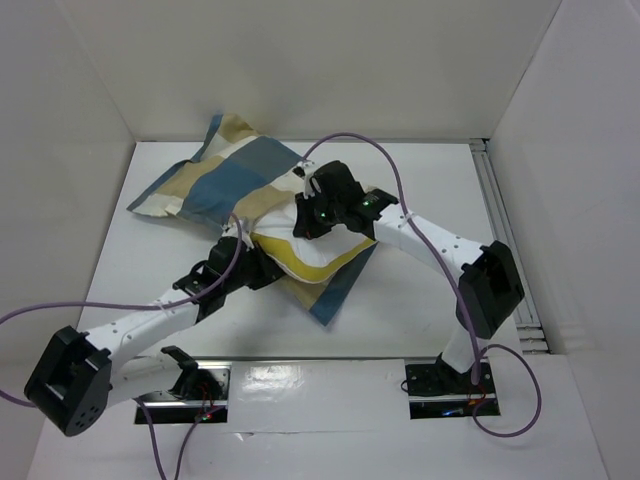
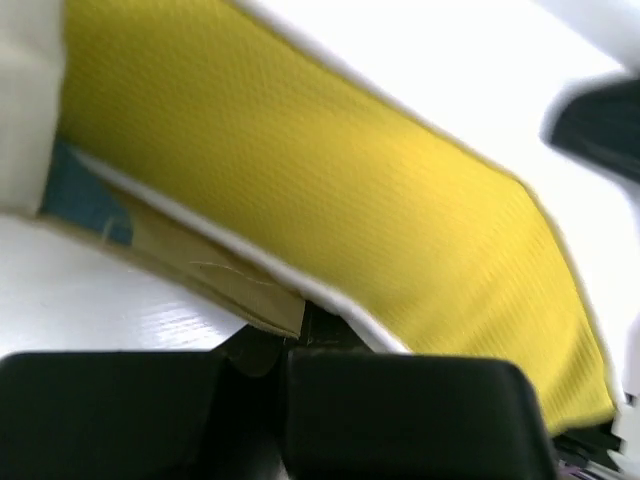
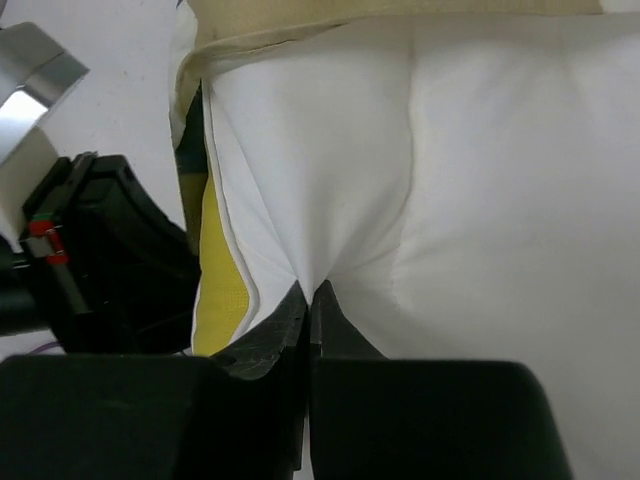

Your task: Put the pillow into the pillowcase

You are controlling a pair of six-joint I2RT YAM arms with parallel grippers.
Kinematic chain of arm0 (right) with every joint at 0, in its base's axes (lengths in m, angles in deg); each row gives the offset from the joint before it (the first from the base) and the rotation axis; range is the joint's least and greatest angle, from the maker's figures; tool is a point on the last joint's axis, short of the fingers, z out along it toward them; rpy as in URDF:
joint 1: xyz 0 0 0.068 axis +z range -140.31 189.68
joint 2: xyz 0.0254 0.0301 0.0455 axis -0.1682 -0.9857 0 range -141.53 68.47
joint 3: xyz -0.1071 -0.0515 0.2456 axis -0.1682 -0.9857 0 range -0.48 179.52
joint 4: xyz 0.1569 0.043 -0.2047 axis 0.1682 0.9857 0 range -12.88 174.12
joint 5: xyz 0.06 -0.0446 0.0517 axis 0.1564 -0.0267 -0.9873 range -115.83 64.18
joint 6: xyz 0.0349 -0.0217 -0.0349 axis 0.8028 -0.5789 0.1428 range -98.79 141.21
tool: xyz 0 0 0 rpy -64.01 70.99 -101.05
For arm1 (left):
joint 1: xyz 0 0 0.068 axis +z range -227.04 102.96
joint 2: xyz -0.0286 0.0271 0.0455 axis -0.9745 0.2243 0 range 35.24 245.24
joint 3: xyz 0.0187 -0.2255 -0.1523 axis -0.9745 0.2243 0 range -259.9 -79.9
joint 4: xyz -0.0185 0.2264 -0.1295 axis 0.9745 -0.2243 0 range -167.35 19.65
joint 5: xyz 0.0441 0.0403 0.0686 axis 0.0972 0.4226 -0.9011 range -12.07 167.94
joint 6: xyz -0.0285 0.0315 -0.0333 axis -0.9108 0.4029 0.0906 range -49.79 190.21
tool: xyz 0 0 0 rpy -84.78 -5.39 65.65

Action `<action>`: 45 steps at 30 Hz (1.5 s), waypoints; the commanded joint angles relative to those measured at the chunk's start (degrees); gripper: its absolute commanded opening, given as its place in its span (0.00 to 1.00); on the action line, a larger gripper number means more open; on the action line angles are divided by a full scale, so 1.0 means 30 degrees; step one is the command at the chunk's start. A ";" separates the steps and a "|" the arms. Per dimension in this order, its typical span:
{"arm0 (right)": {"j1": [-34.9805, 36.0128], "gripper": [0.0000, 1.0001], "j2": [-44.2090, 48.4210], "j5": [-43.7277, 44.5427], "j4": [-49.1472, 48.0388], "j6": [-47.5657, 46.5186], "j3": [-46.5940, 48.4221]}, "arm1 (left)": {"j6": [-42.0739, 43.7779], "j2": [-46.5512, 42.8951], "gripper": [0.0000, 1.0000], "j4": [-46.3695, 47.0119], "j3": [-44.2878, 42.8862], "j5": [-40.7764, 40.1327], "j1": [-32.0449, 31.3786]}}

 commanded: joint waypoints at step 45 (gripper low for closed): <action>-0.0078 0.31 0.1260 -0.3735 -0.5189 0.3364 -0.6694 | 0.2428 -0.4429 0.66 -0.3598 -0.6008 0.5165 -0.1767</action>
